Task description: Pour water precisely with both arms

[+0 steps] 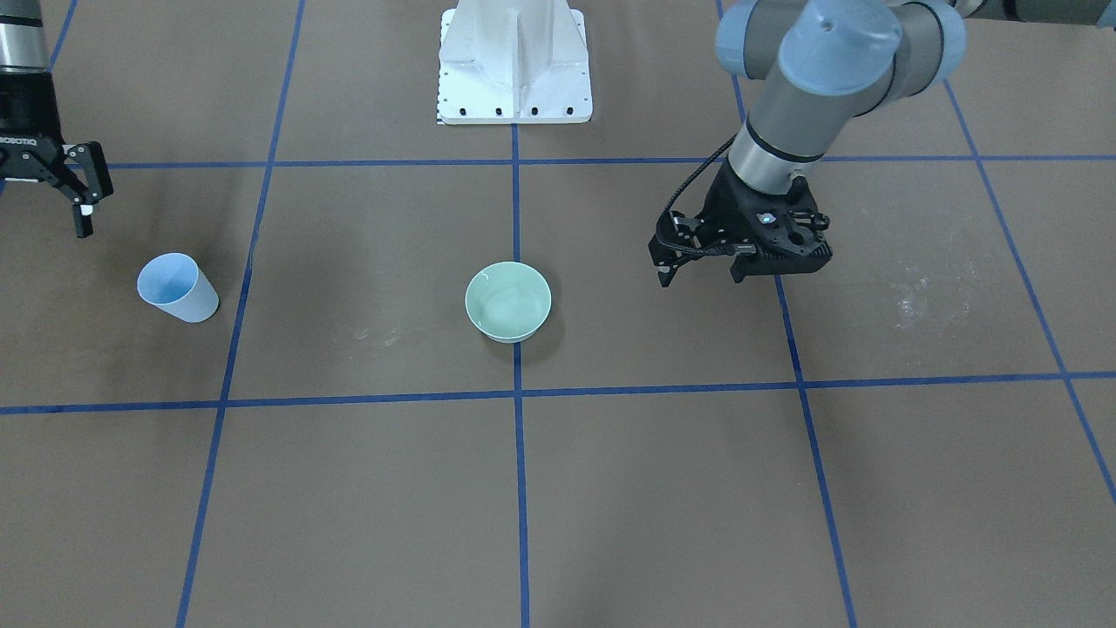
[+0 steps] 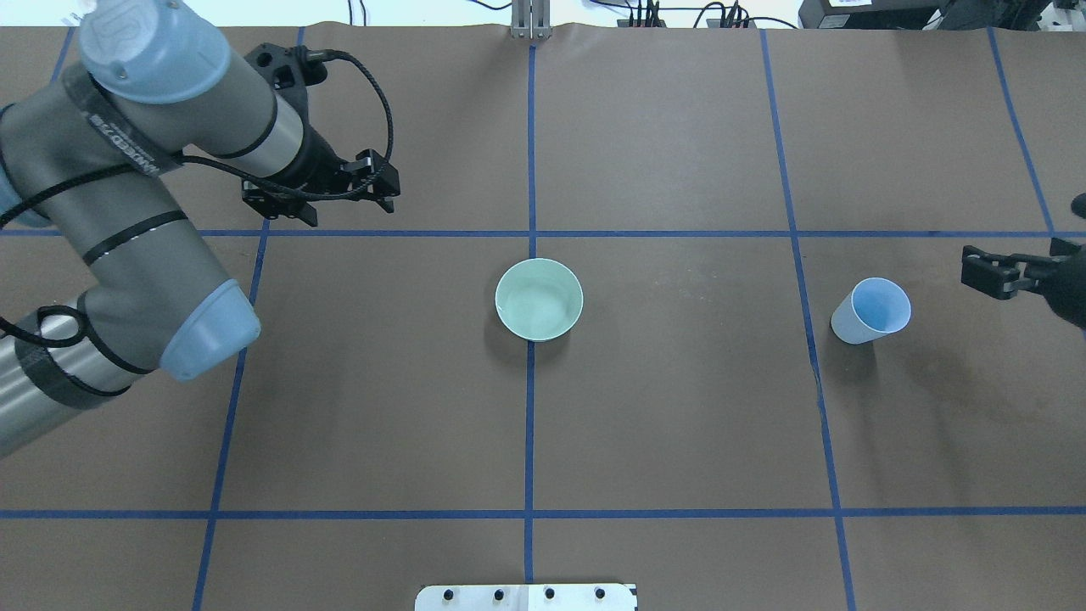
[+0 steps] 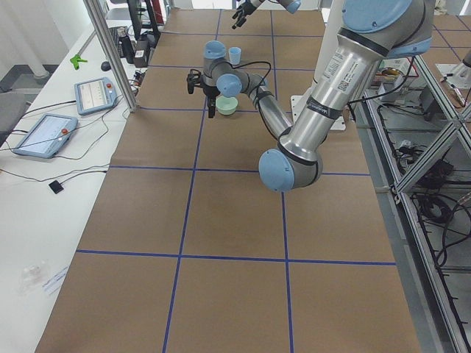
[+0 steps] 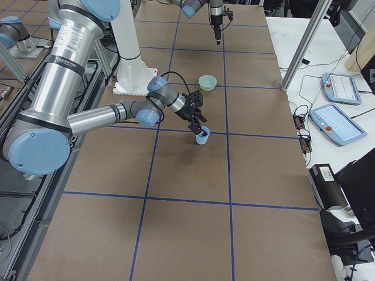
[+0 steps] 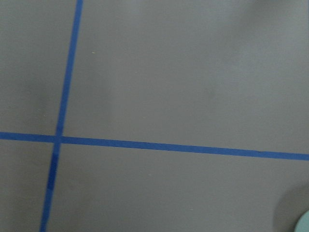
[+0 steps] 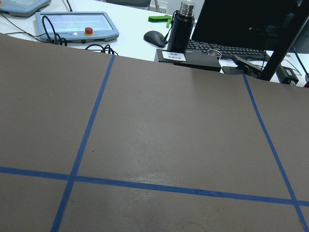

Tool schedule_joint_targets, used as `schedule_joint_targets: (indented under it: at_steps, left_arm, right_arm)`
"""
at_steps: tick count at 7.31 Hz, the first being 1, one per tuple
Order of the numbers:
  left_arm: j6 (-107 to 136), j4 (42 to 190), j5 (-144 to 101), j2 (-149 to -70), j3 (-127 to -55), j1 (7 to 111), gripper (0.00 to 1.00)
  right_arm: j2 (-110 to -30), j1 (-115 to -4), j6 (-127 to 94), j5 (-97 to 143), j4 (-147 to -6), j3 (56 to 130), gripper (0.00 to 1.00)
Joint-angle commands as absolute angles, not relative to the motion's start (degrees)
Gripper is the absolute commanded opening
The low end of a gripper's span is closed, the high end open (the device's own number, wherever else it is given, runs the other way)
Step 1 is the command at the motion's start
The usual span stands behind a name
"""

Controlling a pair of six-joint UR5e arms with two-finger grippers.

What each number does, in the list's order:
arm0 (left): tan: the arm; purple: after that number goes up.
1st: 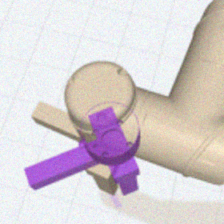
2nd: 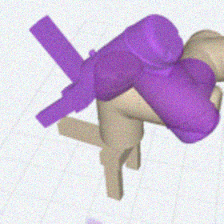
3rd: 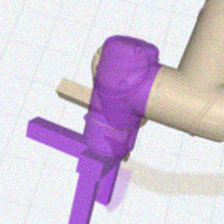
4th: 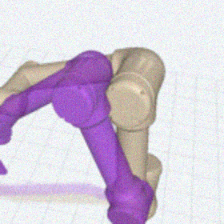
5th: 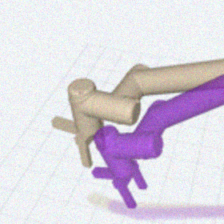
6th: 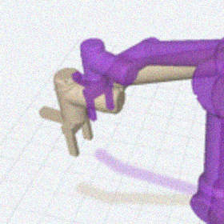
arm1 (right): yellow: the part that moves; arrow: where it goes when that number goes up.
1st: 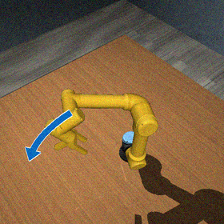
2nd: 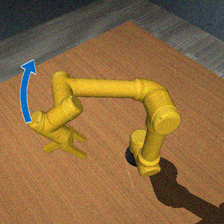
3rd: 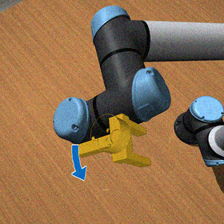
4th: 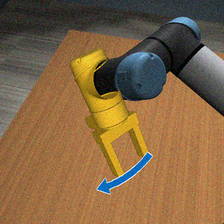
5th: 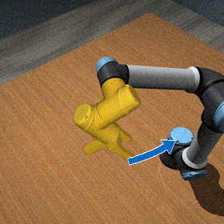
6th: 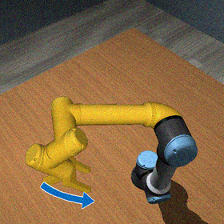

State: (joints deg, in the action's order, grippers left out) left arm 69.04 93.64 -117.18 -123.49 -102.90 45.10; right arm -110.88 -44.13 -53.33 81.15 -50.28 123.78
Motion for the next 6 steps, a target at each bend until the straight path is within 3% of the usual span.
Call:
schedule_joint_targets:
  at_steps: [1, 2, 4, 6]
  left_arm:
    - [76.51, 104.33, -116.90, -126.73, -95.94, 42.55, 1.00]
    - [80.55, 111.29, -116.81, -127.87, -91.10, 40.62, 1.00]
    - [80.95, 111.45, -114.63, -131.92, -84.65, 37.20, 1.00]
    - [81.04, 111.36, -114.17, -132.01, -83.32, 34.55, 1.00]
  right_arm:
    - [-107.42, -61.97, -41.54, 103.26, -50.54, 120.17, 0.99]
    - [-104.79, -71.19, -35.05, 114.58, -51.06, 115.19, 0.99]
    - [-95.93, -86.07, -14.61, 135.98, -69.58, 106.55, 0.99]
    - [-89.85, -87.28, -0.58, 137.46, -91.40, 106.44, 0.99]
